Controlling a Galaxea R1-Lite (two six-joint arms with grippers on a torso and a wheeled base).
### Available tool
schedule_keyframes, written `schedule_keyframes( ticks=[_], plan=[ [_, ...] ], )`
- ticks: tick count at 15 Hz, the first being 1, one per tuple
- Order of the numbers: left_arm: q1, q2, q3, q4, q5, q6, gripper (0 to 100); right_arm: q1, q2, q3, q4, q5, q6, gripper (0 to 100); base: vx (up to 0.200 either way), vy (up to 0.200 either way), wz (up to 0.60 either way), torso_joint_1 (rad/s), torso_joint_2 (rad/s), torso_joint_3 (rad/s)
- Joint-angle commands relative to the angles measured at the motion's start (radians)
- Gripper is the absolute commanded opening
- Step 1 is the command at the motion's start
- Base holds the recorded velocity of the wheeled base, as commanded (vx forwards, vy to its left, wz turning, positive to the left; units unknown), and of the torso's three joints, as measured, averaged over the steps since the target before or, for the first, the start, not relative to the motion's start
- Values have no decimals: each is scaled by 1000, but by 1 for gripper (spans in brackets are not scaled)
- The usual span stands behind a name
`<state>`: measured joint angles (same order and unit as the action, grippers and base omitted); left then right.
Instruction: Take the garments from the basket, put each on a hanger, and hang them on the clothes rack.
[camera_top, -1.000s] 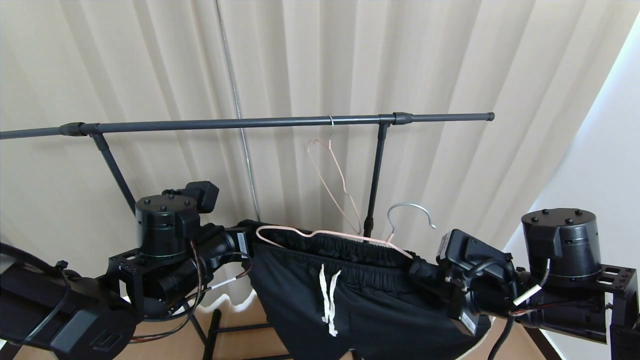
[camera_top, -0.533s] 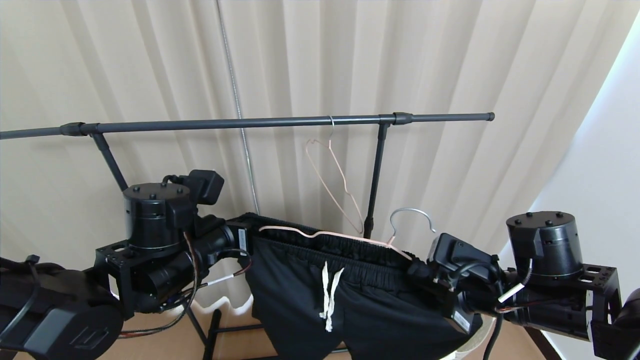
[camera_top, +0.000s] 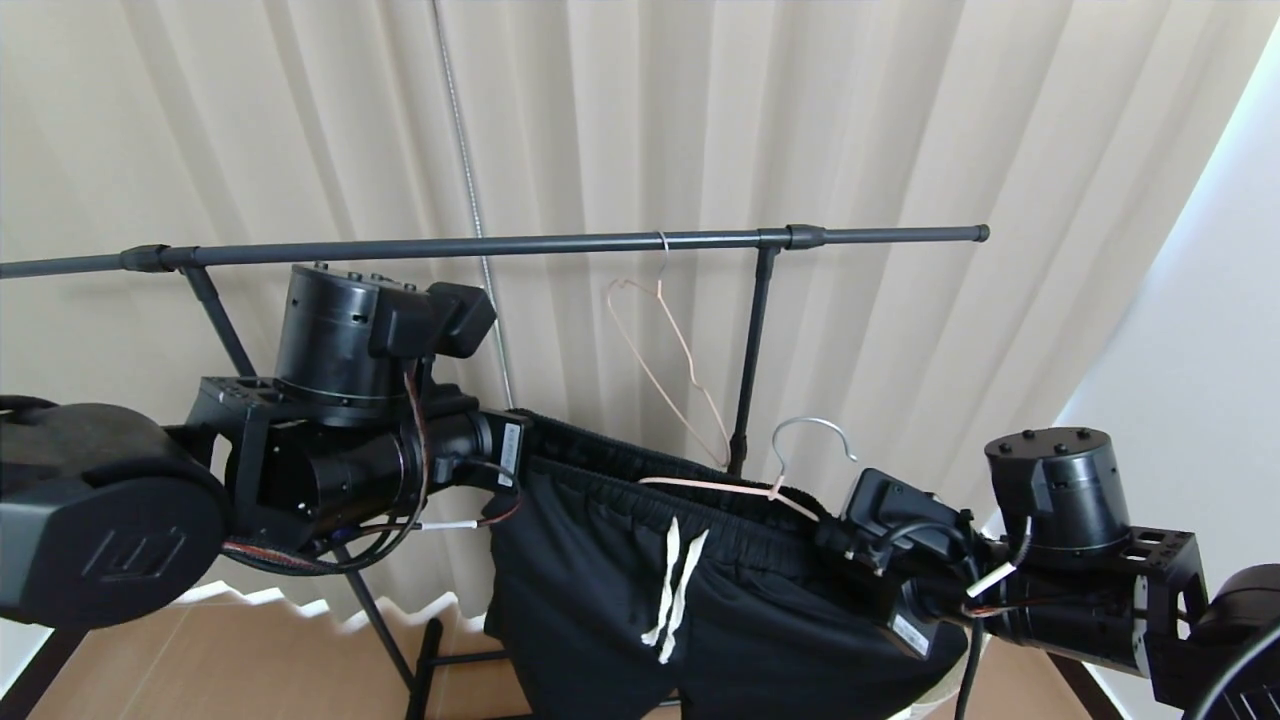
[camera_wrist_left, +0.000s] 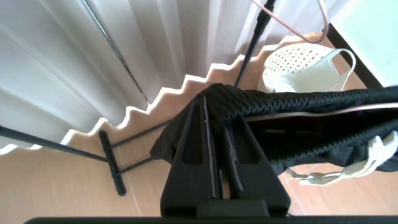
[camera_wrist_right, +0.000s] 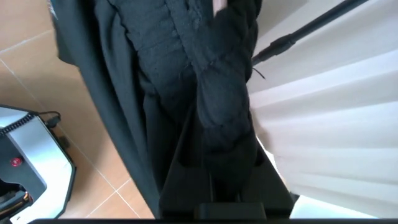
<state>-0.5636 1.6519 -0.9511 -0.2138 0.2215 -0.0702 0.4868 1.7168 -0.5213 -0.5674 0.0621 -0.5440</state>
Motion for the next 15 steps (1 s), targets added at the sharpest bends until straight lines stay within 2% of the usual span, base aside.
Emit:
schedule_keyframes(
  ticks=[1,5,8,10,13,15],
  plan=[
    [-42,-14,-80,65,16,0,0,4,46,-17,0,-18,1,0,0,0,0,0,0,0],
    [-116,-15,-156,180,42,-2,0,29,78,-40,-9,-31,9,0,0,0,0,0,0,0],
    [-159,-17,-193,237,62,0,0,70,76,-65,-17,-56,93,0,0,0,0,0,0,0],
    [-183,-17,-199,286,65,-2,0,98,75,-65,-89,-56,177,0,0,0,0,0,0,0],
    [-191,-15,-193,314,99,-3,0,99,64,-52,-177,-51,202,0,0,0,0,0,0,0],
    [-191,-15,-195,338,127,-5,0,99,46,-51,-190,-51,208,0,0,0,0,0,0,0]
  ],
)
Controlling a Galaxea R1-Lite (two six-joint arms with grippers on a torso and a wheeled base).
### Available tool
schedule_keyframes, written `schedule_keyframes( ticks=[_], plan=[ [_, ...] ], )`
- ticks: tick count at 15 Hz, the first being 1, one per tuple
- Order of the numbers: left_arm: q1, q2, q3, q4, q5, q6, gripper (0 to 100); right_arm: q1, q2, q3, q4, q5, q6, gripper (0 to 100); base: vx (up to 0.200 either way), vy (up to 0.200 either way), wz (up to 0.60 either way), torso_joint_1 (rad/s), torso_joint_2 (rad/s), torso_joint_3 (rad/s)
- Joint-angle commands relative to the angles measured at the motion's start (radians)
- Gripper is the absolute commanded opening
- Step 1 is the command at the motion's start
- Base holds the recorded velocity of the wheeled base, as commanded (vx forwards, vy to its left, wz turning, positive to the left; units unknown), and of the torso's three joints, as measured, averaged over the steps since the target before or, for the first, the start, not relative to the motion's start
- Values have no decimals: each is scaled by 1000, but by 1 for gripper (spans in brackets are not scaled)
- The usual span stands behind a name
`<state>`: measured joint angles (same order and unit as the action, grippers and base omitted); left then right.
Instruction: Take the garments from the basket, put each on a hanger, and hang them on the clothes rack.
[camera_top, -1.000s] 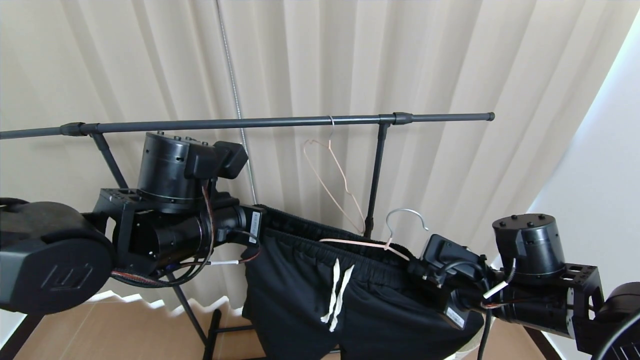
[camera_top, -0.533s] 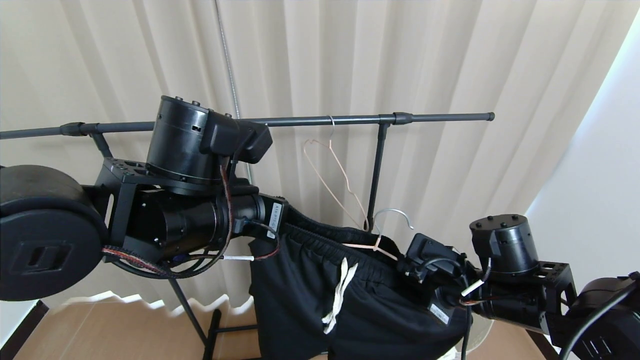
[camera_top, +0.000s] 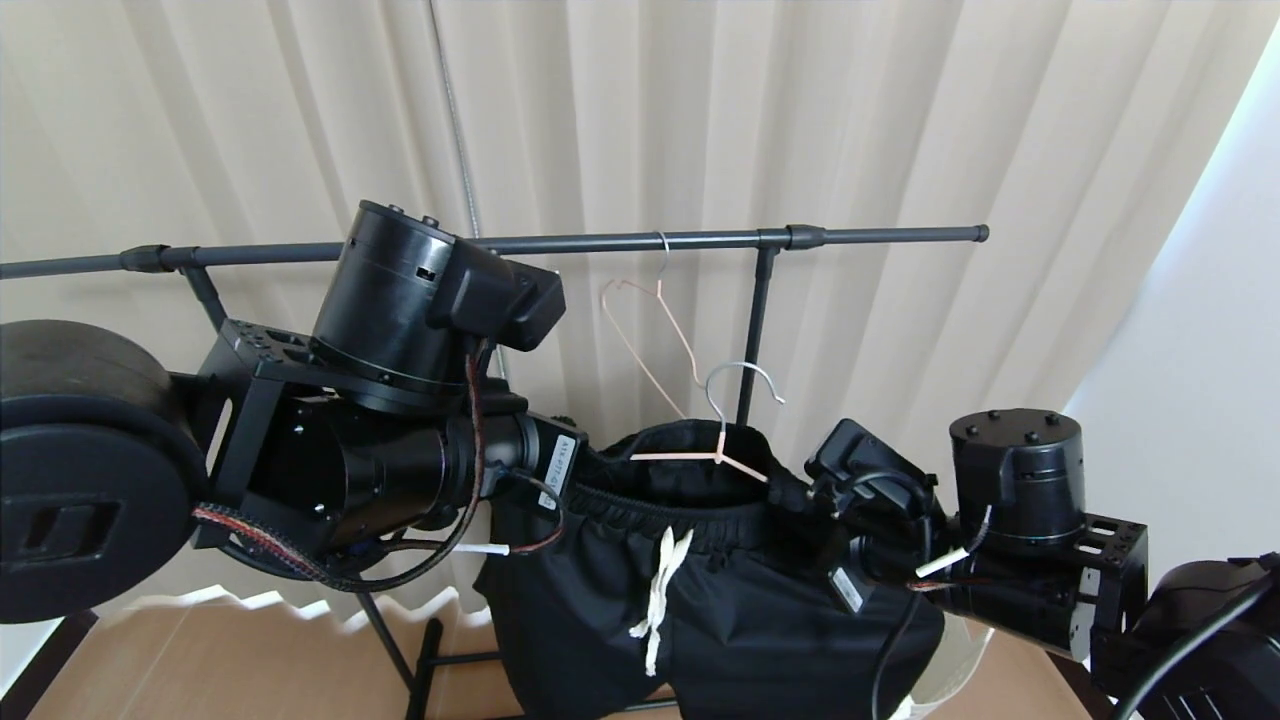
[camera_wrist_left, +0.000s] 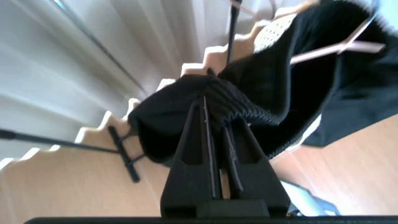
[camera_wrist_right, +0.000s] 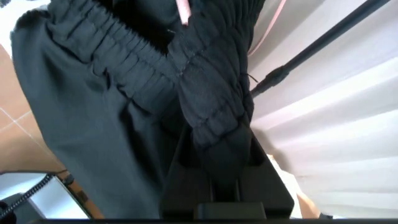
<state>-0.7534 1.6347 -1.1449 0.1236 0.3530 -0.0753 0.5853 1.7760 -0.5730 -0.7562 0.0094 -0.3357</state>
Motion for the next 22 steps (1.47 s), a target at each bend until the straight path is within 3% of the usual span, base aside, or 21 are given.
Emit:
schedule_keyframes(
  ticks=[1,7,15,19,21,22],
  plan=[
    [0,2,-1,8,12,-3,0,1,-26,2,-3,1,1,0,0,0,0,0,0,0],
    [0,-13,10,117,52,-21,0,-13,-115,-2,-8,3,49,0,0,0,0,0,0,0],
    [-129,5,-59,119,49,-113,0,21,-58,7,-8,-6,53,0,0,0,0,0,0,0],
    [-138,11,-93,120,40,-124,0,47,-1,4,-20,-14,55,0,0,0,0,0,0,0],
    [-150,11,-90,120,40,-124,0,48,-1,4,-69,-8,72,0,0,0,0,0,0,0],
    [-156,19,-78,120,37,-127,0,48,-9,1,-104,-8,118,0,0,0,0,0,0,0]
  ],
)
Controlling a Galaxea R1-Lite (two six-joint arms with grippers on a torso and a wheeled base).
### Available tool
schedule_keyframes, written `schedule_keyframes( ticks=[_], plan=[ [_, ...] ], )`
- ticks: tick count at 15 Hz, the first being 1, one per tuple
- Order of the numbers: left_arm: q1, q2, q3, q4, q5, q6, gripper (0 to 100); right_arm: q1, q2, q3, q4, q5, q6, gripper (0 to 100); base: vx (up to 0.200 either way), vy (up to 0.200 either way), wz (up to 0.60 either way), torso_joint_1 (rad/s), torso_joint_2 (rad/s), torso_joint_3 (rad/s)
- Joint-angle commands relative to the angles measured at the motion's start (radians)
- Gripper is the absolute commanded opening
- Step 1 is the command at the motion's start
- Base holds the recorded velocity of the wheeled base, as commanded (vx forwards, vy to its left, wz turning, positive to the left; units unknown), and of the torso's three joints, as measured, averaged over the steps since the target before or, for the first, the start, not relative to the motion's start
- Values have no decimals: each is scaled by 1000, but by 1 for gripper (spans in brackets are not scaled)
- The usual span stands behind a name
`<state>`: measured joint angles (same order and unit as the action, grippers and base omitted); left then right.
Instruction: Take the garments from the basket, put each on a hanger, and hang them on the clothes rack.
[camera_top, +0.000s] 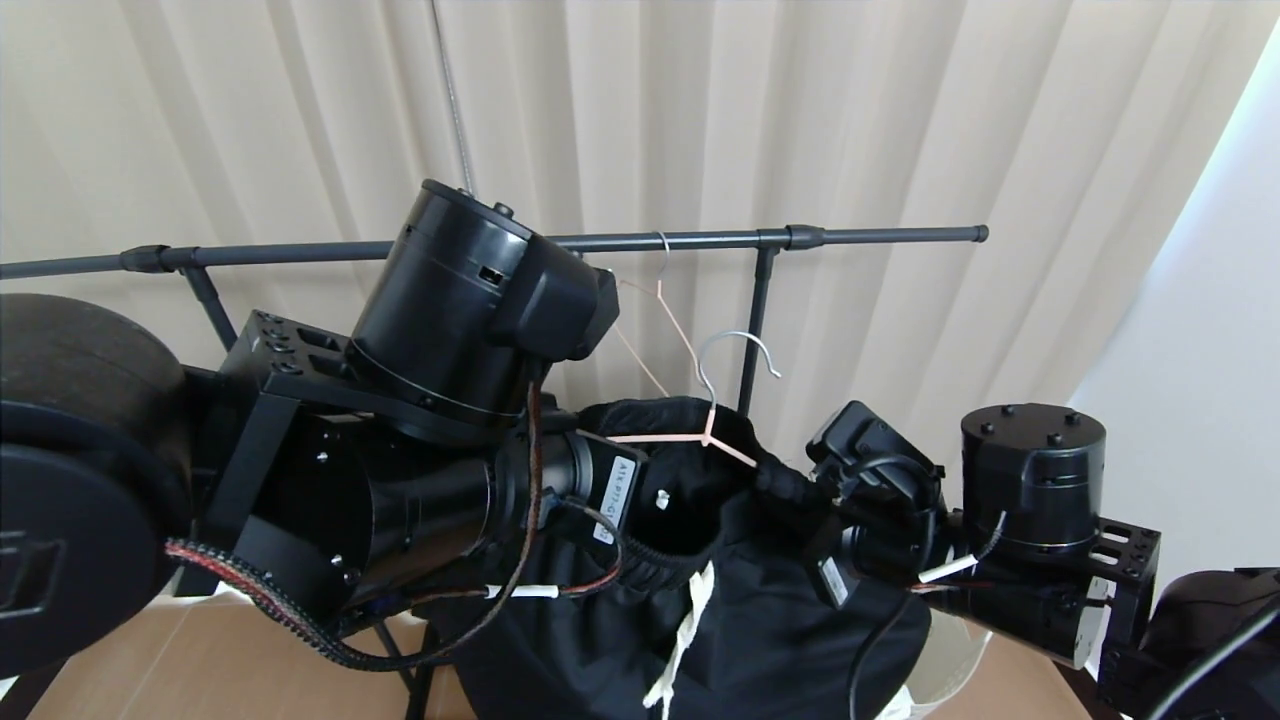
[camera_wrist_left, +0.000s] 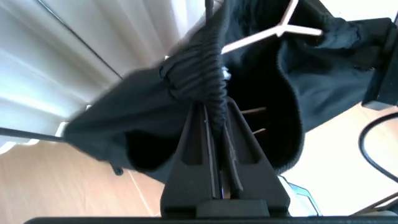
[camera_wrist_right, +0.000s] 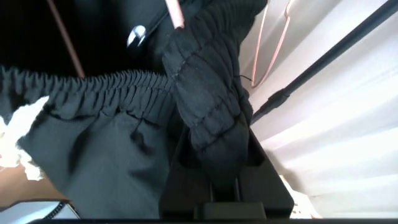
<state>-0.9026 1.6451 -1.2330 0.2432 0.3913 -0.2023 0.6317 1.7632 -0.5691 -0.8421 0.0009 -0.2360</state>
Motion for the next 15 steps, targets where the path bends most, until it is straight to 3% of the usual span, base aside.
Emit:
schedule_keyframes(
  ticks=[1,7,11,15],
  plan=[
    [-7,18,17,1,-2,-5,0,0,-1,-3,-25,2,26,0,0,0,0,0,0,0],
    [-18,96,23,-2,-2,-20,0,0,-96,3,-32,19,30,0,0,0,0,0,0,0],
    [-27,177,6,-10,0,-85,0,2,-130,15,-32,22,30,0,0,0,0,0,0,0],
    [-27,202,-2,-81,6,-120,0,5,-160,25,-32,33,30,0,0,0,0,0,0,0]
  ],
)
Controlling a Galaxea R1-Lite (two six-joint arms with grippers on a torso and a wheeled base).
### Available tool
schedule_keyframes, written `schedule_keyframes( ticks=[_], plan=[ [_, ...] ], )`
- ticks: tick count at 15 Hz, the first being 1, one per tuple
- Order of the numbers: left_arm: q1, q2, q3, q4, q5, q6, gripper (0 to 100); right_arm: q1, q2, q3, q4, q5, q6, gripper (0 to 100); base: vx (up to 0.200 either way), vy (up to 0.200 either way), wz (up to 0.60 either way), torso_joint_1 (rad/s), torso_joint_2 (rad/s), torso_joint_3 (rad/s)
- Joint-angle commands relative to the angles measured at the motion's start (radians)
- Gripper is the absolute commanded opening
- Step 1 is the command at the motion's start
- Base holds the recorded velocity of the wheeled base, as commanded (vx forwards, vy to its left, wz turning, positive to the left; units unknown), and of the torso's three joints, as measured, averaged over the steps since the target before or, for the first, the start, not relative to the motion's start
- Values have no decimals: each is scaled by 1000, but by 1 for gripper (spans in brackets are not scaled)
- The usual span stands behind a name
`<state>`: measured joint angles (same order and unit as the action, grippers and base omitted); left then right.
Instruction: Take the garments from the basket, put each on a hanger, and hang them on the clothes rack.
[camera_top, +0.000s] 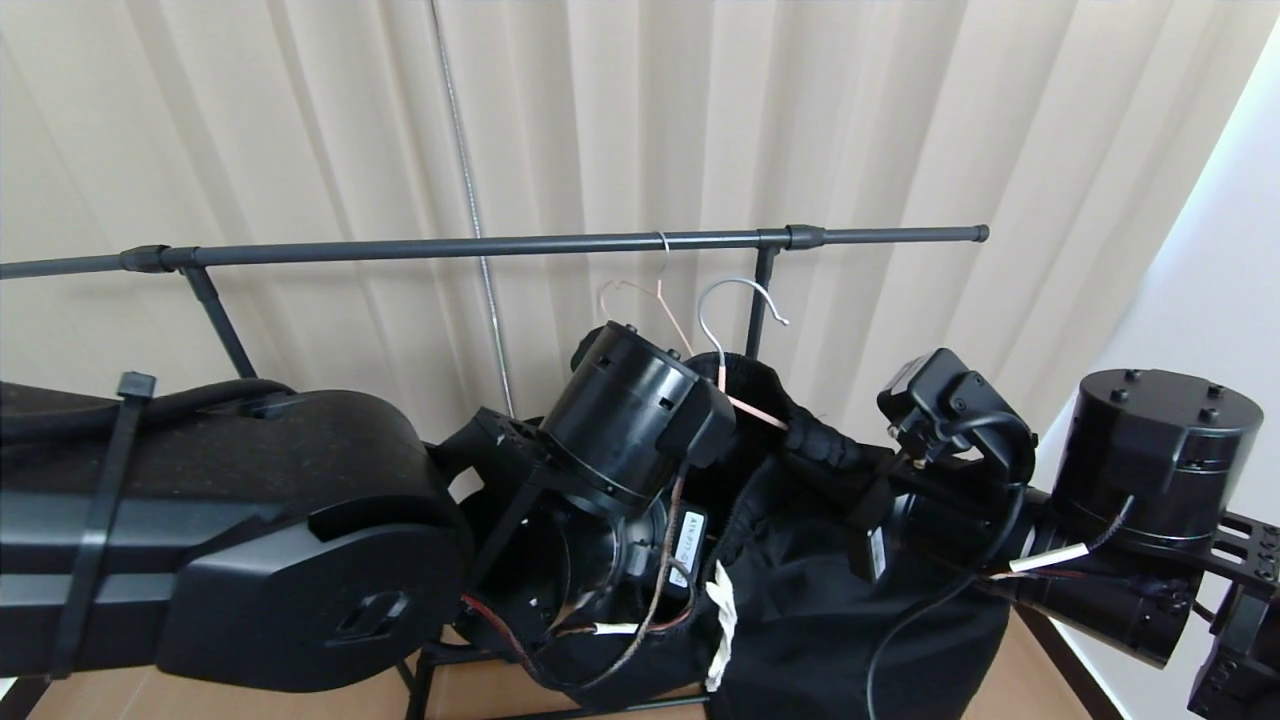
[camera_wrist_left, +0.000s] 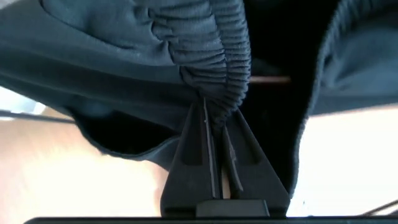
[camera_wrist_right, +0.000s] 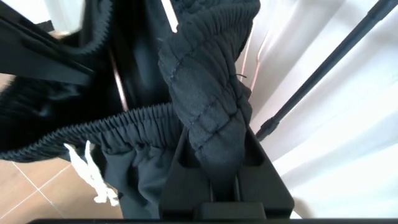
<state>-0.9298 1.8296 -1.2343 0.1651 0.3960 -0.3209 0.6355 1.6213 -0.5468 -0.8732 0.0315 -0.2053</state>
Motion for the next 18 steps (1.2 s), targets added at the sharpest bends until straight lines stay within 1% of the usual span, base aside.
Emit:
schedule_keyframes(
  ticks=[1,3,7,10,11,16,18],
  plan=[
    [0,23,-1,-21,4,-1,0,1,-26,5,-1,11,-2,0,0,0,0,0,0,0],
    [0,30,1,-61,6,-1,0,3,-40,16,-1,16,-2,0,0,0,0,0,0,0],
    [0,37,1,-107,9,-1,0,19,-57,22,-1,16,-3,0,0,0,0,0,0,0],
    [0,42,1,-137,15,-27,0,19,-63,25,0,18,-3,0,0,0,0,0,0,0],
    [0,42,2,-145,21,-27,100,19,-63,27,0,16,-3,0,0,0,0,0,0,0],
    [-34,-3,30,-147,32,-27,100,19,-57,25,0,18,-2,0,0,0,0,0,0,0],
    [-44,-41,70,-147,32,-23,100,18,-52,22,-1,18,-2,0,0,0,0,0,0,0]
  ],
)
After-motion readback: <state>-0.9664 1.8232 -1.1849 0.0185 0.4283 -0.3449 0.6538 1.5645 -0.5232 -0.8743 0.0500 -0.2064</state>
